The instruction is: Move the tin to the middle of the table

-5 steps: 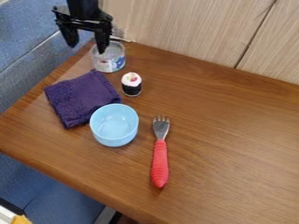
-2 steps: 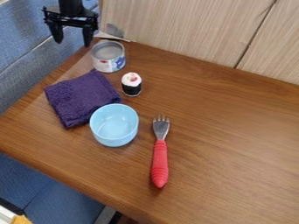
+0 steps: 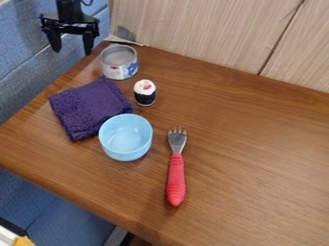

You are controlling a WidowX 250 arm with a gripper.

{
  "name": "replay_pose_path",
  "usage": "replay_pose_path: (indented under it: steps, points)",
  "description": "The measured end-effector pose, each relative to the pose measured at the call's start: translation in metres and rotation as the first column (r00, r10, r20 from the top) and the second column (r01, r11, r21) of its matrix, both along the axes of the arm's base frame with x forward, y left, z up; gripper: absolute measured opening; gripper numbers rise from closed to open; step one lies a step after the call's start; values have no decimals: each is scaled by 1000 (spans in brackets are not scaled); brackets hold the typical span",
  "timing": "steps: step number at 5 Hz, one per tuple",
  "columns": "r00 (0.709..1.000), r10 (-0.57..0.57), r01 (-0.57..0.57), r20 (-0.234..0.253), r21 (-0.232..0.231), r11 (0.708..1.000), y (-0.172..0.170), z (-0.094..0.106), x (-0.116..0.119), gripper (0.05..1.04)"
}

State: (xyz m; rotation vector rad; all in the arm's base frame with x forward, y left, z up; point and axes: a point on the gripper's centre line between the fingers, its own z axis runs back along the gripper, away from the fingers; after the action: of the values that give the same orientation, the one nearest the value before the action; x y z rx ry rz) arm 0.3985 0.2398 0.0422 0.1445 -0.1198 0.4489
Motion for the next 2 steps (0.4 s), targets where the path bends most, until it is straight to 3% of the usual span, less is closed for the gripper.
replay_pose_path:
  steps: [2]
  points:
    - [999, -41, 39, -26, -56, 998, -19, -20, -6, 1001]
